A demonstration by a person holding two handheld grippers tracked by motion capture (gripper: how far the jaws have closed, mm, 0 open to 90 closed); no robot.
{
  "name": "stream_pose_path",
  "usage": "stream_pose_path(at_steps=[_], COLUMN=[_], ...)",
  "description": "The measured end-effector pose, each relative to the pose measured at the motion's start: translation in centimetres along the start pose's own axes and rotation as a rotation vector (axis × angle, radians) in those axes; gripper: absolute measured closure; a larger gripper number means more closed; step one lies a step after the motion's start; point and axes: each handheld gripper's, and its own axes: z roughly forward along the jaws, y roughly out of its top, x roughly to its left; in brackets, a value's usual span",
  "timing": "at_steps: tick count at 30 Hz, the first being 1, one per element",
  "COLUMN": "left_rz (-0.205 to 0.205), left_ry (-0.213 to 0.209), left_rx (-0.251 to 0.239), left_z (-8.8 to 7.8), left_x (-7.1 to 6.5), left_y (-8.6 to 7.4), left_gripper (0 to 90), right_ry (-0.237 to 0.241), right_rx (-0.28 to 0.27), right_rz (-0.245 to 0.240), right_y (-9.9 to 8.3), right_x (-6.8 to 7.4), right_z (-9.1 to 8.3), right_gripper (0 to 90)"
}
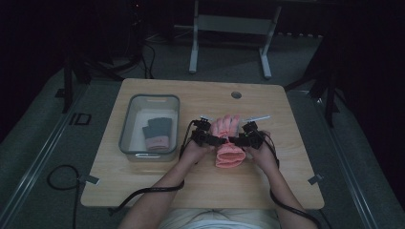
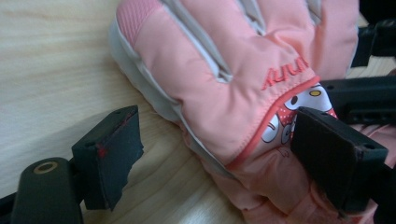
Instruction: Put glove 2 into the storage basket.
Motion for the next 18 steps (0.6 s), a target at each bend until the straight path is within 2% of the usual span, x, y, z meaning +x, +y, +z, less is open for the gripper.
stream_pose_path(at_steps=[1, 2, 3, 5, 10, 12, 14, 18], left_rz=[-0.011, -0.017, -0.020, -0.014, -0.036, -0.029, -0.032, -0.009], left_ry=[-0.029, -0.064, -0.076, -0.091, -0.121, -0.125, -0.145, -0.157], left_rx=[0.005, 0.004, 0.001, 0.003, -0.002, -0.006, -0.012, -0.028], left_z=[0.1, 0.0, 0.0, -0.1, -0.4, -0.6, -1.0, -1.9], left_x=[0.2, 0.2, 0.1, 0.1, 0.3, 0.1, -0.1, -0.9], left_y=[0.0, 0.0, 0.0, 0.1, 0.2, 0.4, 0.7, 1.6], left_gripper=[19.9, 27.4, 35.4, 44.7, 70.0, 73.4, 75.4, 76.9], right_ry=[0.009, 0.014, 0.015, 0.022, 0.007, 0.003, 0.019, 0.035], right_rx=[0.006, 0.006, 0.006, 0.011, 0.005, -0.008, -0.027, -0.076], right_rz=[0.006, 0.004, 0.001, 0.014, 0.002, -0.002, 0.014, 0.026], right_y=[0.0, -0.1, -0.1, -0.1, -0.1, -0.1, -0.2, -0.3], right_x=[-0.1, -0.1, -0.1, -0.1, 0.2, 0.3, 0.2, -0.1], right_z=[0.1, 0.2, 0.2, 0.2, 0.2, 0.0, -0.3, -1.3], right_gripper=[53.7, 55.4, 57.2, 59.8, 67.0, 68.5, 69.1, 69.5])
